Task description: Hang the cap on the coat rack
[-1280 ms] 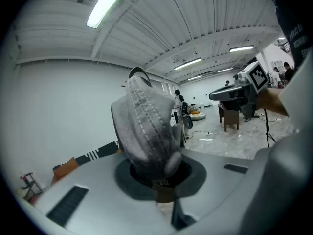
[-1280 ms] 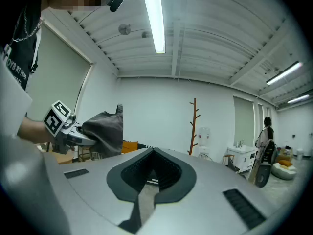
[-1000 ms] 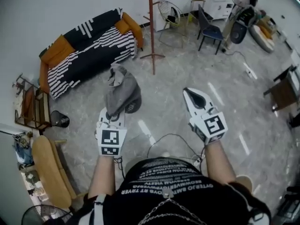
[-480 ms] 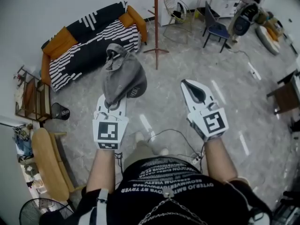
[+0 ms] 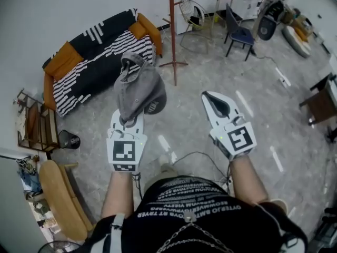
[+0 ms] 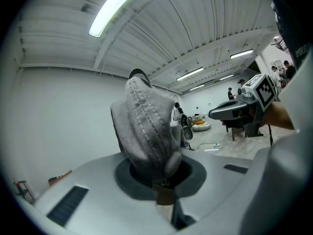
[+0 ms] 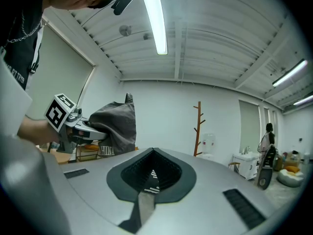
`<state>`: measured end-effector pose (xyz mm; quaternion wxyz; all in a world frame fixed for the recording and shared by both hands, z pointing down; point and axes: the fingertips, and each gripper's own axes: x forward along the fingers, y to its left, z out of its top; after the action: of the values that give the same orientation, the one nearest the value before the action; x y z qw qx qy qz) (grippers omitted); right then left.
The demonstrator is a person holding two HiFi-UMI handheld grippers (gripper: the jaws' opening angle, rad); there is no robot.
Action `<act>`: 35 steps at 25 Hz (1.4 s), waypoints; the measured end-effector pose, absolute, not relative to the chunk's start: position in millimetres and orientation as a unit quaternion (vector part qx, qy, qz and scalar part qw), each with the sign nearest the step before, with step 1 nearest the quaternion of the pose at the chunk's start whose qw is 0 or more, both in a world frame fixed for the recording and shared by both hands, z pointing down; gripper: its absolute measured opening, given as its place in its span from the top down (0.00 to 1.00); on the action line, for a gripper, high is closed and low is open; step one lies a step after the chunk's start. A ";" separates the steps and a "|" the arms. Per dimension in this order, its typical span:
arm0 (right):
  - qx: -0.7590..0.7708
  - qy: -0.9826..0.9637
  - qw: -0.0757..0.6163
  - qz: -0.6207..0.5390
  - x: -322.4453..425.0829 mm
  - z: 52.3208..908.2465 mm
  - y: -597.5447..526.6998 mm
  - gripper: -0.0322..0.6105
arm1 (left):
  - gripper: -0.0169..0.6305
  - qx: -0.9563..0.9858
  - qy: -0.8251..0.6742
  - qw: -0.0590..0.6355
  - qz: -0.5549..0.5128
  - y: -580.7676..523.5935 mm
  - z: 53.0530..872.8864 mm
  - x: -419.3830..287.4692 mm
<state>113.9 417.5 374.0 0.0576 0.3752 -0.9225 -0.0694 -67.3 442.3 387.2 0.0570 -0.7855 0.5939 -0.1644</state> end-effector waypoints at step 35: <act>0.421 -0.899 0.063 -0.098 18.2 339.0 307.0 0.95 | 0.95 -0.846 0.502 0.038 -0.178 296.8 386.7 -140.4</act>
<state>18.2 307.0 339.0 0.0633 0.4214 -0.8994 -0.0976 -140.4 296.8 386.7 0.0377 -0.8457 0.5016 -0.1784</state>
